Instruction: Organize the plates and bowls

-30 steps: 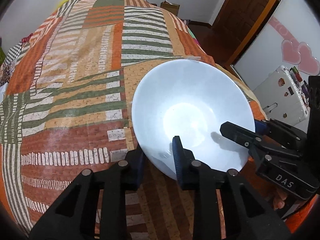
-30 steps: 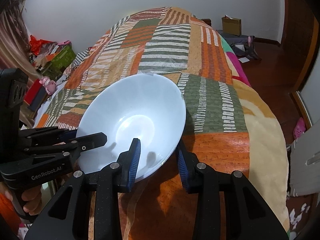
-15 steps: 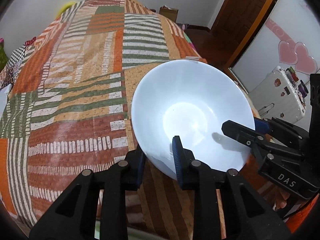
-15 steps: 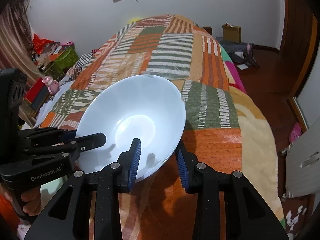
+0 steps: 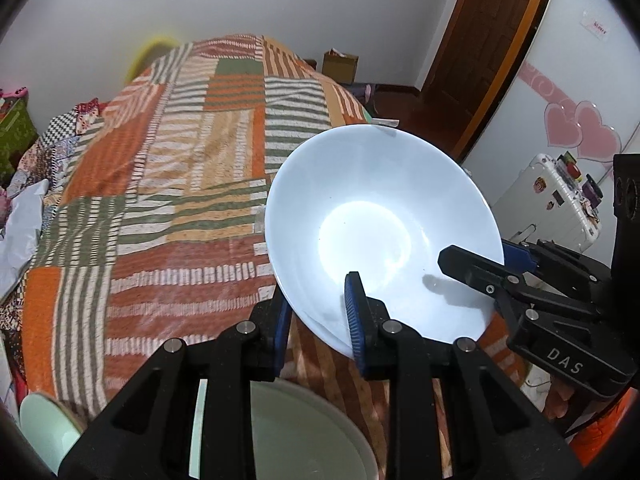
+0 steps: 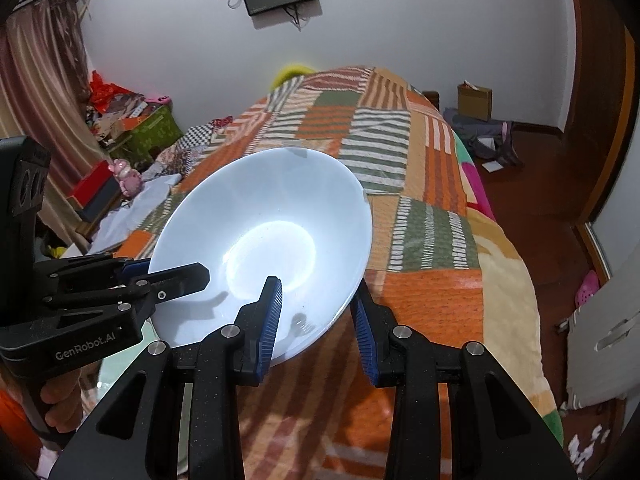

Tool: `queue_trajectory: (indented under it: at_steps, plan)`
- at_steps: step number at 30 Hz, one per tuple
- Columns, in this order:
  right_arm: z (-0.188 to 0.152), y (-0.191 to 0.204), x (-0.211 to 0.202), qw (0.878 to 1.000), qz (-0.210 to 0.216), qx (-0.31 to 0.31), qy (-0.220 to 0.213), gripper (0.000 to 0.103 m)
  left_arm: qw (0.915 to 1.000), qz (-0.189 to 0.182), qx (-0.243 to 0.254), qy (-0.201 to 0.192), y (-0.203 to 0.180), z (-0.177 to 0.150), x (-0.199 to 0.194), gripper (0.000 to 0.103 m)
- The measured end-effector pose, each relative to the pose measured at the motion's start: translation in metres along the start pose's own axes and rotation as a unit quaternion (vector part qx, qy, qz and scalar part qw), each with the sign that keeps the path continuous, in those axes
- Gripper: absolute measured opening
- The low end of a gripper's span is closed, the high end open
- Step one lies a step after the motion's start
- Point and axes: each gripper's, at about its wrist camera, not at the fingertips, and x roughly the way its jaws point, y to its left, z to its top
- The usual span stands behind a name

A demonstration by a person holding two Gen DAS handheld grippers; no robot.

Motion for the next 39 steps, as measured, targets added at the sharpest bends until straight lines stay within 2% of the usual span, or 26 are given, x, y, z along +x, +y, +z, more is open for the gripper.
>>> queue_trajectory:
  at_steps: [11,21,39]
  plan:
    - [-0.004,0.04,-0.016,0.999,0.017,-0.027,-0.018,0.032,0.9994,0.012,-0.018,-0.028,0.019,-0.024,-0.055,0.026]
    - [-0.01,0.088,-0.017,0.997,0.049,-0.057,-0.022,0.032,0.997,0.033,-0.053,-0.047,0.054,-0.055,-0.1,0.026]
    - [-0.03,0.183,0.009,0.985,0.123,-0.123,0.01,0.032,0.9867,0.091,-0.121,-0.061,0.129,-0.126,-0.165,0.026]
